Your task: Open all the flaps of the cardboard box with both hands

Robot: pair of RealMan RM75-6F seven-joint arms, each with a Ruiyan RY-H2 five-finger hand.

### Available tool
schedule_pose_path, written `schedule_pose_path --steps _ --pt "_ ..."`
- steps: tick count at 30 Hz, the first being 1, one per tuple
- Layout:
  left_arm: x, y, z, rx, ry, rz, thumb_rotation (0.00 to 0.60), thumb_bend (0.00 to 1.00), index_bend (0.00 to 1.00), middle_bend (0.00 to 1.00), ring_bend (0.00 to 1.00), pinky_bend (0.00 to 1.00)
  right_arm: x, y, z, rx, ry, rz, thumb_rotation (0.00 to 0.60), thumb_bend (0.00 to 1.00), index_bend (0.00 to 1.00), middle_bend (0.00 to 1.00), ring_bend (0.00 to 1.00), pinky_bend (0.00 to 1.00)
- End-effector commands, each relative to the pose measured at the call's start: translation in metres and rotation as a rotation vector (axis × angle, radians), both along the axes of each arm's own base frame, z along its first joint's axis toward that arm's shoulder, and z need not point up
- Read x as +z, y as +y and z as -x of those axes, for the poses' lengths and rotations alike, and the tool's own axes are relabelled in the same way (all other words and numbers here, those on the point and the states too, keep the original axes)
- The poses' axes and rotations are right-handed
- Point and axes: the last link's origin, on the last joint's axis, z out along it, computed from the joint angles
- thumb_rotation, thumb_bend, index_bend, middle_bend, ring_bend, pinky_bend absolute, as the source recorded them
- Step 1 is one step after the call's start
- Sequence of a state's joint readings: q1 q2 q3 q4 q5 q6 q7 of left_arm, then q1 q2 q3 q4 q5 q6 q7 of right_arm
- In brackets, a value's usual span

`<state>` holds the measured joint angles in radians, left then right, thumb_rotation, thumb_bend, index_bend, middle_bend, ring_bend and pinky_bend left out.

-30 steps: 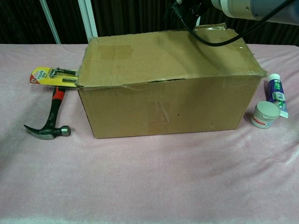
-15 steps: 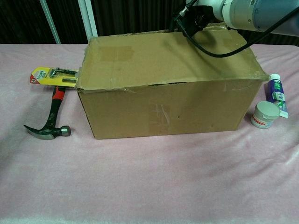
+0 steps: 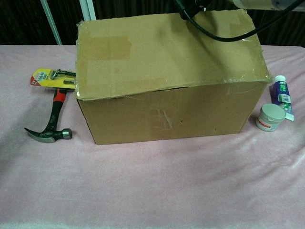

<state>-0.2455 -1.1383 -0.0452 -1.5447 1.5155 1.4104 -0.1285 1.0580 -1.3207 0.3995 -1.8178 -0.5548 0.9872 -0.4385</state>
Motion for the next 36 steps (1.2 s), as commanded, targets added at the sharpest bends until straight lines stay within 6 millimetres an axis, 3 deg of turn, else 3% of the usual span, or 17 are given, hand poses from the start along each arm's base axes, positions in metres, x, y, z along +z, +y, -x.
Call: schedule_pose_path --steps 1,11,17,30,36 --pt "0.0 -0.001 -0.001 -0.009 0.007 -0.002 0.6 0.14 0.0 0.0 0.0 0.0 0.014 0.008 -0.003 0.011 -0.018 0.015 0.6 0.94 0.42 0.51 0.47 0.46" --pt "-0.001 -0.001 -0.001 -0.018 0.029 -0.013 0.6 0.14 0.0 0.0 0.0 0.0 0.048 0.031 -0.007 0.045 -0.031 0.03 0.6 0.93 0.42 0.5 0.47 0.46" --pt "-0.002 -0.002 -0.001 -0.027 0.043 -0.017 0.6 0.14 0.0 0.0 0.0 0.0 0.067 0.046 -0.004 0.057 -0.029 0.046 0.6 0.75 0.41 0.5 0.47 0.46" --pt "-0.003 -0.002 0.0 -0.023 0.061 -0.022 0.6 0.14 0.0 0.0 0.0 0.0 0.11 0.083 0.006 0.079 0.009 0.073 0.6 0.73 0.41 0.5 0.47 0.46" --pt "-0.003 -0.003 0.001 -0.02 0.064 -0.023 0.6 0.14 0.0 0.0 0.0 0.0 0.123 0.09 0.018 0.101 0.036 0.071 0.6 0.73 0.41 0.5 0.47 0.46"
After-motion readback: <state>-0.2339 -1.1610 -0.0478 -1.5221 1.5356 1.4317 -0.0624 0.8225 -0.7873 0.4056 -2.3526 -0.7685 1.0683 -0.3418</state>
